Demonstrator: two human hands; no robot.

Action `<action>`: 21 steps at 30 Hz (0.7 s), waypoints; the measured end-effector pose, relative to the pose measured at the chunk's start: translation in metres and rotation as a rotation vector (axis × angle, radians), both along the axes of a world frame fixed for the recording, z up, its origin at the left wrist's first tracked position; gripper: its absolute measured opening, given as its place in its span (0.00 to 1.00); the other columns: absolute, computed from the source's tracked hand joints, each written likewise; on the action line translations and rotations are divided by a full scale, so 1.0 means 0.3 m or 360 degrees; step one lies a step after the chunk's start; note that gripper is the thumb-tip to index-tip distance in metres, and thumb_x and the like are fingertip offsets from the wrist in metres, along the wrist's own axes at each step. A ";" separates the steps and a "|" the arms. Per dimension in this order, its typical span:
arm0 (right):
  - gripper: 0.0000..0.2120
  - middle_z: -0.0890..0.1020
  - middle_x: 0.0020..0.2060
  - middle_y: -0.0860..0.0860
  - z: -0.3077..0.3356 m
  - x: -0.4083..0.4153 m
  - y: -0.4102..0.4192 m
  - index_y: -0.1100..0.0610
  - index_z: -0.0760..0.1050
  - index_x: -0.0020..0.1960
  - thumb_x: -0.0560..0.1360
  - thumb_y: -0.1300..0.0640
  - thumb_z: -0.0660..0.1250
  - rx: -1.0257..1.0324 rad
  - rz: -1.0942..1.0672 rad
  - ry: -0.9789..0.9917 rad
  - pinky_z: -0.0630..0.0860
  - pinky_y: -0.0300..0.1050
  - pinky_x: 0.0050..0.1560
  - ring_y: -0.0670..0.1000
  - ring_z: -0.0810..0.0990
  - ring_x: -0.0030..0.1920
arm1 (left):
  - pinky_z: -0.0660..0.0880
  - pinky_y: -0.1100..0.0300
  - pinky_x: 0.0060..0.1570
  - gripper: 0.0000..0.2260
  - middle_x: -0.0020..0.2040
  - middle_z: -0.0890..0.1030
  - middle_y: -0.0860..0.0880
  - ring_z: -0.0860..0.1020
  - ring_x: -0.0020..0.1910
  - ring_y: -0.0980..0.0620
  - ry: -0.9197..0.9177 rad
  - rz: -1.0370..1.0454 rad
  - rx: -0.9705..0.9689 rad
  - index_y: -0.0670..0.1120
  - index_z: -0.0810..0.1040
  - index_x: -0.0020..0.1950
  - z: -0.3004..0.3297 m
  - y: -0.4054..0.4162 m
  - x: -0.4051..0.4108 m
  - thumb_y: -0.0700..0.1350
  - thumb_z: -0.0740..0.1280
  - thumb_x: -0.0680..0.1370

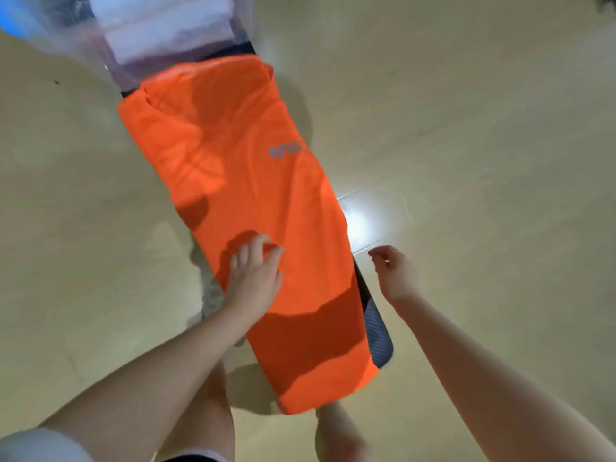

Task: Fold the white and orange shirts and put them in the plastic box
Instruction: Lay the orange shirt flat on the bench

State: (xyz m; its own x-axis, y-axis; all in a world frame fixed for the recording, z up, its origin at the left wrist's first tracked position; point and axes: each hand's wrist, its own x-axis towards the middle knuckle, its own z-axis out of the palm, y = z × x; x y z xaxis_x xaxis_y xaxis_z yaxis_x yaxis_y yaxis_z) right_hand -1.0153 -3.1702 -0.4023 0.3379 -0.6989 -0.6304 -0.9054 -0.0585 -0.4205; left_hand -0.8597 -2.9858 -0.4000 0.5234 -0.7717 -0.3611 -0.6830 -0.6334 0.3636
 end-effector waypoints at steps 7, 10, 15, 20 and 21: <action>0.12 0.82 0.51 0.58 0.047 -0.349 0.177 0.62 0.77 0.53 0.77 0.64 0.57 0.0236 0.0309 -0.0073 0.65 0.41 0.44 0.57 0.78 0.53 | 0.78 0.48 0.45 0.17 0.55 0.78 0.43 0.79 0.50 0.40 0.0203 -0.0028 0.0174 0.44 0.76 0.59 -0.005 0.124 -0.527 0.43 0.69 0.71; 0.13 0.81 0.48 0.55 0.049 -0.466 0.246 0.60 0.77 0.54 0.78 0.66 0.55 0.0396 0.0249 -0.0126 0.70 0.43 0.50 0.56 0.78 0.50 | 0.66 0.46 0.66 0.19 0.71 0.66 0.40 0.65 0.69 0.38 0.0273 0.0185 0.0248 0.42 0.70 0.67 0.009 0.132 -0.639 0.44 0.63 0.77; 0.13 0.80 0.44 0.54 0.019 -0.497 0.320 0.59 0.74 0.56 0.78 0.64 0.53 0.0504 0.0049 -0.0234 0.72 0.45 0.48 0.55 0.77 0.46 | 0.56 0.53 0.70 0.16 0.74 0.60 0.39 0.57 0.73 0.40 0.0324 0.0639 0.0093 0.41 0.75 0.60 0.002 0.068 -0.714 0.50 0.61 0.79; 0.12 0.82 0.48 0.56 0.008 -0.480 0.372 0.60 0.75 0.57 0.76 0.63 0.59 0.0358 0.0057 -0.0245 0.71 0.44 0.46 0.56 0.79 0.49 | 0.71 0.47 0.56 0.24 0.63 0.70 0.36 0.67 0.64 0.33 0.0135 0.1006 0.0048 0.41 0.80 0.45 -0.028 -0.037 -0.750 0.62 0.63 0.68; 0.11 0.83 0.48 0.56 0.005 -0.477 0.381 0.61 0.75 0.56 0.75 0.62 0.60 0.0366 0.0035 -0.0254 0.72 0.45 0.48 0.56 0.79 0.50 | 0.71 0.45 0.56 0.20 0.65 0.68 0.36 0.65 0.64 0.33 0.0134 0.1009 0.0084 0.41 0.80 0.46 -0.031 -0.051 -0.754 0.58 0.66 0.70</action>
State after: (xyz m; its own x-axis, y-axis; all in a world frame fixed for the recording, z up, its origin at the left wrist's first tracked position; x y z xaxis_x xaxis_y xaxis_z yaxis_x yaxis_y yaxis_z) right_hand -1.1583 -3.0560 -0.4007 0.4591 -0.5351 -0.7092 -0.8262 0.0363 -0.5622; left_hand -1.0858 -3.0012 -0.4094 0.8405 -0.3016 -0.4502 -0.1402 -0.9235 0.3570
